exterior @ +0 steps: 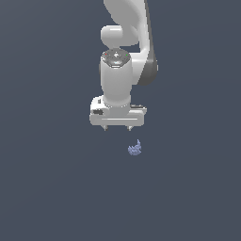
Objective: Pick up the object and move it to a goal position.
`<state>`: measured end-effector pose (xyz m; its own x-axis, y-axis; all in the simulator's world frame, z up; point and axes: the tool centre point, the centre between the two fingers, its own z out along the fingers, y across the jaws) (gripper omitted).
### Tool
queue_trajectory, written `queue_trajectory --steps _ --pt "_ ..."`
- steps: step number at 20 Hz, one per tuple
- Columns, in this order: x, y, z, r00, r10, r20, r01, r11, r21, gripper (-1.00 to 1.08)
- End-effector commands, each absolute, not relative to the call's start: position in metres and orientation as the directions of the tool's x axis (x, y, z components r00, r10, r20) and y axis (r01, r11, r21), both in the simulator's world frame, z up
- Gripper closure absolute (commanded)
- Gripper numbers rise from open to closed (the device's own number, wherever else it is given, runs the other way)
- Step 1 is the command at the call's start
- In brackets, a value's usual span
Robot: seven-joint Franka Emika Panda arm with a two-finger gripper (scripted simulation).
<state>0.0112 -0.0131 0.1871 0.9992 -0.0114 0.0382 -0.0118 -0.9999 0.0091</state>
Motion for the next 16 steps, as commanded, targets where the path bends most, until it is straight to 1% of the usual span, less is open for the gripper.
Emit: queue_trajectory --steps 1,10,16 --pt "0.011 -0.013 0.187 0.999 -0.011 0.038 -0.012 -1.000 0.009 -0.92" --pt "0.017 0.002 0.177 0.999 0.023 0.035 0.022 -1.000 0.018 -0.92" --pt "0.017 0.002 0.177 0.999 0.018 0.035 0.017 -1.000 0.018 -0.92"
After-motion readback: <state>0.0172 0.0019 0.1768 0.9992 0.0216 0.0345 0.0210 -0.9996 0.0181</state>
